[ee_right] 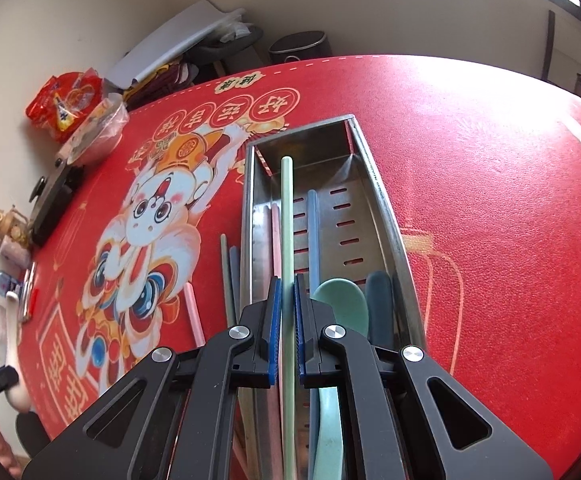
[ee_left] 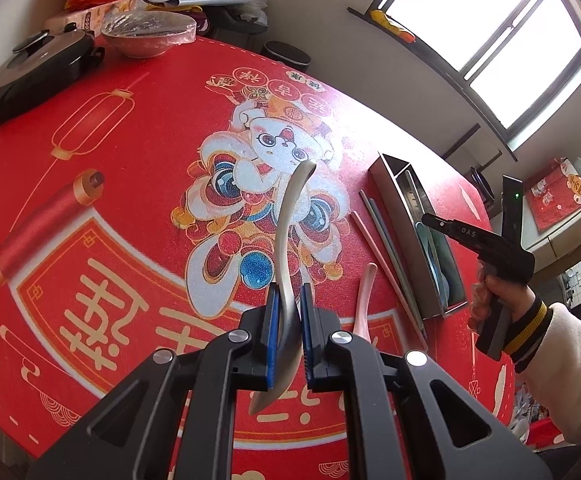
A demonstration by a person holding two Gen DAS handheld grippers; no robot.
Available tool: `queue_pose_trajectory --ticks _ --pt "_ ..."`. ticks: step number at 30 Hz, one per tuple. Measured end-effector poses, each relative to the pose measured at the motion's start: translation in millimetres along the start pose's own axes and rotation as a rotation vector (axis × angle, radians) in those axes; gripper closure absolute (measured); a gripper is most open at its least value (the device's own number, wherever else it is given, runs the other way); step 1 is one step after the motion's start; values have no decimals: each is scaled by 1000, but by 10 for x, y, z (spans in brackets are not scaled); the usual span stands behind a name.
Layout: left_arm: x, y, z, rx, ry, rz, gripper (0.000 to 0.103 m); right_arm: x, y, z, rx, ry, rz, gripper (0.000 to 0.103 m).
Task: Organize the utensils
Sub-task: 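Lower the mint green chopstick into the steel tray and open the right gripper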
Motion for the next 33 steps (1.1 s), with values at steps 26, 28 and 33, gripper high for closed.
queue_pose_trajectory --ticks 26,28,33 --pt "287 294 232 -70 -17 -2 93 -78 0 234 -69 -113 -5 97" --pt "288 309 227 -72 -17 -1 93 -69 5 220 -74 -112 -3 97" --pt "279 335 222 -75 -23 3 93 -31 10 97 -91 -84 -7 95"
Point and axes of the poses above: each gripper's, at about its wrist camera, not at the fingertips, and z roughly the way its jaws point, y to its right, x to its top, the point moved 10 cm from there along z, roughly the way its jaws point, and after that the axes turned 8 degrees about -z, right-handed, at the moved point
